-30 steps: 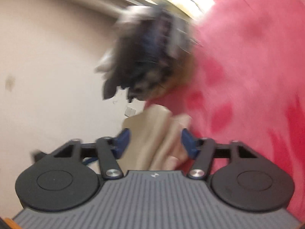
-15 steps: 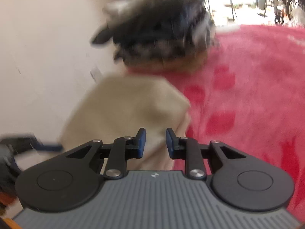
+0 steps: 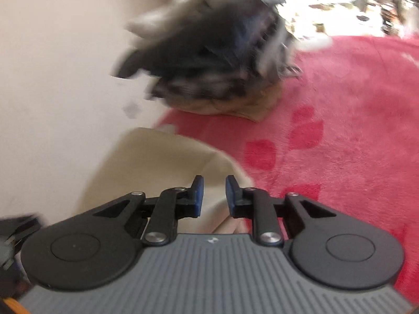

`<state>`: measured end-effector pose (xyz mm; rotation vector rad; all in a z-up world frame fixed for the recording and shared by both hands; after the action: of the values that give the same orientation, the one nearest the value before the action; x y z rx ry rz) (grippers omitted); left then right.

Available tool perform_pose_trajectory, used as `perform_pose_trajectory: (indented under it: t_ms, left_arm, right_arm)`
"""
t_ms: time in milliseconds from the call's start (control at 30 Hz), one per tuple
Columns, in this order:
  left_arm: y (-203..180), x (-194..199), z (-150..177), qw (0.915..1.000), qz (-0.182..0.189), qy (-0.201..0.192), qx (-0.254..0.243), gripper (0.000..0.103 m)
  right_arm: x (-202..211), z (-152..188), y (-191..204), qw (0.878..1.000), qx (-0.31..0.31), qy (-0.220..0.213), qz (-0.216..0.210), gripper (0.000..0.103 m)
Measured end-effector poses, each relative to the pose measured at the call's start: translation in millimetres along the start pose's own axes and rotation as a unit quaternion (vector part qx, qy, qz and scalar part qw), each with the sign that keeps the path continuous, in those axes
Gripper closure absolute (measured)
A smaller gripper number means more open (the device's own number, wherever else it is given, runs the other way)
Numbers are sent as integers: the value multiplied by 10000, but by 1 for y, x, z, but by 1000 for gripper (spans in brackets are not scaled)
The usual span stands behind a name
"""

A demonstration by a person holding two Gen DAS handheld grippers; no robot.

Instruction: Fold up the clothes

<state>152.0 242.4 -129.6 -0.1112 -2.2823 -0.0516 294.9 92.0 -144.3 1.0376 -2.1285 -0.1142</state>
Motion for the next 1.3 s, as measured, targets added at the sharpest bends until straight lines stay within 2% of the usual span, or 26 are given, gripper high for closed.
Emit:
perform_pose_trajectory:
  t_ms: [67,133,200,300,333,400,500,633,767,833,933,1000,1067,1167,1300]
  left_arm:
    - [-12,11,-2,9998,51,-99,-133,25]
    - [-27,6,6,9994,141,72,-315,25]
    - [-36,-14,22,9977,-25,352,-577,23]
    - [-46,-24,31,9940,-377,326,-978,19]
    - [-48,-24,30,9928,-488,336,-1042,20]
    - [-49,-9,26,9944,-551,309,-851,24]
    - [-53,27,33,9964,-699,134,-452,24]
    - [-63,72,45,9970,-747,-16,194,19]
    - [-79,116,54,9935,-739,-167,845,13]
    - [-86,139,53,9896,-707,-385,1192,10]
    - [-91,170,49,9800,-796,-791,1644,3]
    - [-92,186,45,9731,-886,-988,1885,0]
    - [-93,197,41,9665,-972,-1110,2100,0]
    - [-97,207,40,9608,-932,-1070,2382,0]
    - [-103,215,45,9599,-1031,-1096,2364,0]
  right_arm:
    - [29,8,22,9988,284,73,-381,85]
    - [46,28,49,9945,672,293,-743,85]
    - [53,54,75,9866,1090,598,-1056,85]
    - [10,101,79,9785,1598,1194,-532,84]
    - [5,103,77,9812,1495,1117,-499,85]
    - [18,94,76,9856,1267,1017,-468,84]
    - [43,84,75,9896,1066,891,-362,83]
    - [90,106,75,9901,1034,935,-187,82]
    - [137,137,81,9929,646,994,-112,72]
    - [157,148,88,9939,492,986,-22,69]
    - [179,155,98,9952,302,920,114,52]
    - [192,151,107,9960,312,793,258,48]
    - [206,147,115,9966,324,657,378,39]
    - [217,140,125,9965,330,466,611,25]
    - [227,137,133,9957,224,355,830,22]
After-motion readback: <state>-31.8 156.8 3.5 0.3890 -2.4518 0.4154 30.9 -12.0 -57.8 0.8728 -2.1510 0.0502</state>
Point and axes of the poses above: each gripper's, at about its wrist camera, not at the fingertips, and x roughly against the way its jaws point, y to its left, z to its underside, the point moved 10 cm from there along -x, roughly the way its jaws point, and after that the axes turned 5 degrees about x, right-handed, at the moved point
